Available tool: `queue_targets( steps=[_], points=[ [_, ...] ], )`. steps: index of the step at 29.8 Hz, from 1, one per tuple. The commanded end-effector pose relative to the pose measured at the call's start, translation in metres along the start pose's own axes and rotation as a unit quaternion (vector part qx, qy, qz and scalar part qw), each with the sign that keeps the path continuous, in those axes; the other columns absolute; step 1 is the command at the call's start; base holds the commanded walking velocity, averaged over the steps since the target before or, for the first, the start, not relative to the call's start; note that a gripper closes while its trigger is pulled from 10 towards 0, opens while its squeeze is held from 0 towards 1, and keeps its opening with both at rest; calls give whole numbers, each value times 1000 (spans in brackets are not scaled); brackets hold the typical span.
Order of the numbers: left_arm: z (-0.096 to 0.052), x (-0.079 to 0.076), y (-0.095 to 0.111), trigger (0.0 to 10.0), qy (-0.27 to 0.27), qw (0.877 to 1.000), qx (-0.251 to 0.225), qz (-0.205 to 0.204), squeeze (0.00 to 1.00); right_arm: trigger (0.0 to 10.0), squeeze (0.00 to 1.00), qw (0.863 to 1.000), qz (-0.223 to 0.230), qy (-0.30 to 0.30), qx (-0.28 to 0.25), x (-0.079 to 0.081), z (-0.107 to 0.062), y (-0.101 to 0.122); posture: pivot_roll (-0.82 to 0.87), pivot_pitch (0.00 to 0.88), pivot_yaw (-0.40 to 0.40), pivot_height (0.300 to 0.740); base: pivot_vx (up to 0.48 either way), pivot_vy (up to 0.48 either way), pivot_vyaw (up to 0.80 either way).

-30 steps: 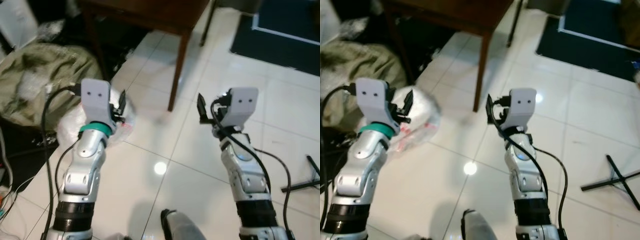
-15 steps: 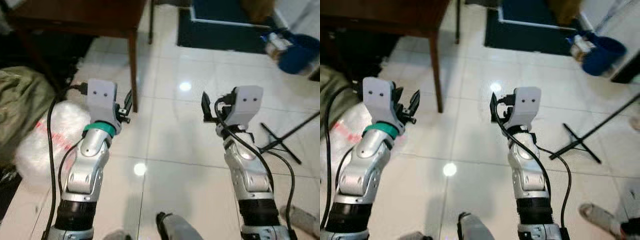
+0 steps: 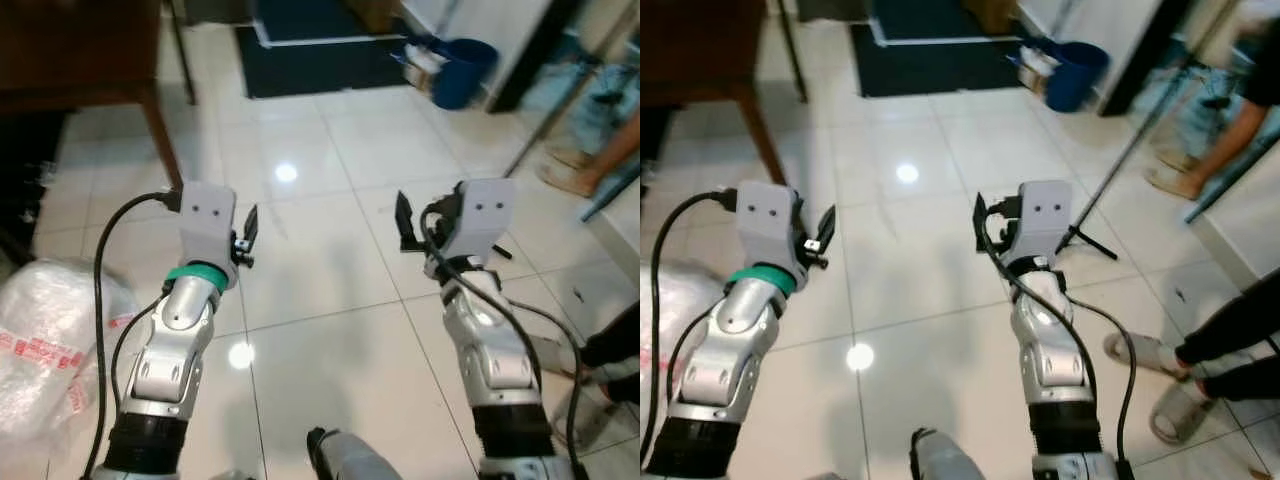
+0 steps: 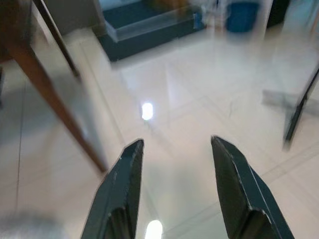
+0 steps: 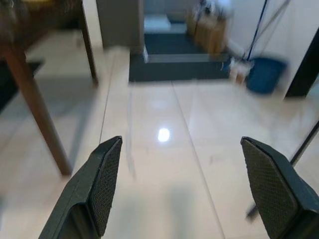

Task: Setting the table

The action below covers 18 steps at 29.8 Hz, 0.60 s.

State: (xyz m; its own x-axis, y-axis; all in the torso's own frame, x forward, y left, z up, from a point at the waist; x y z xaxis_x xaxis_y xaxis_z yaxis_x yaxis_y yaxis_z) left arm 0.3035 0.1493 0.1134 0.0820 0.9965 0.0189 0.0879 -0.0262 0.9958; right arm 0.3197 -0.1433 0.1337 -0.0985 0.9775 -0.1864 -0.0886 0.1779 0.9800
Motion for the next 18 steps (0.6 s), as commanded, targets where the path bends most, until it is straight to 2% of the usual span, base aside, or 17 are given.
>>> queue_targets(
  steps=[1, 2, 5, 8, 13, 18],
  points=[
    [-5, 6, -34, 10000, 9, 998, 55, 18, 0, 10000, 0, 999, -17, 15, 35, 3, -8, -24, -78, 26, 32, 740, 0, 0, 0],
    [-5, 6, -34, 10000, 9, 998, 55, 18, 0, 10000, 0, 999, -17, 15, 35, 3, -8, -24, -78, 26, 32, 740, 0, 0, 0],
    [-18, 17, -75, 10000, 27, 991, 127, 26, 0, 10000, 0, 996, -33, 24, 77, 3, -20, -51, -80, 29, 28, 740, 0, 0, 0],
    [-24, 19, -89, 10000, 29, 987, 153, 25, 0, 10000, 0, 994, -37, 22, 100, 0, -27, -65, -83, 34, 28, 740, 0, 0, 0],
    [-27, 17, -95, 10000, 26, 986, 159, 36, 0, 10000, 0, 991, -40, 25, 124, -1, -37, -80, -83, 39, 31, 740, 0, 0, 0],
    [-27, 15, -94, 10000, 14, 989, 140, 52, 0, 10000, 0, 992, -30, 31, 120, 2, -41, -82, -86, 45, 34, 740, 0, 0, 0]
  ],
)
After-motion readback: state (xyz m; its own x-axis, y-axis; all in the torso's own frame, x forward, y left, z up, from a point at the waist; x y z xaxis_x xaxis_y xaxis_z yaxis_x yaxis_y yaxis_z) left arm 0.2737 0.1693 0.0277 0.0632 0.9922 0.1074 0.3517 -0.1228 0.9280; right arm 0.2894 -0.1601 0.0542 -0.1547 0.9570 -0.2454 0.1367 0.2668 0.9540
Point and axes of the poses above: a point about 5 cm out from each wrist's last joint towards the gripper, its own z axis pointing out of the wrist towards the gripper, its own y axis along the axis of the wrist's last joint, x = y × z, the point moved 1 cm from there along z, pointing out of the wrist towards the gripper, and after that the axes turned 9 degrees about -z, right-handed, at the moved point
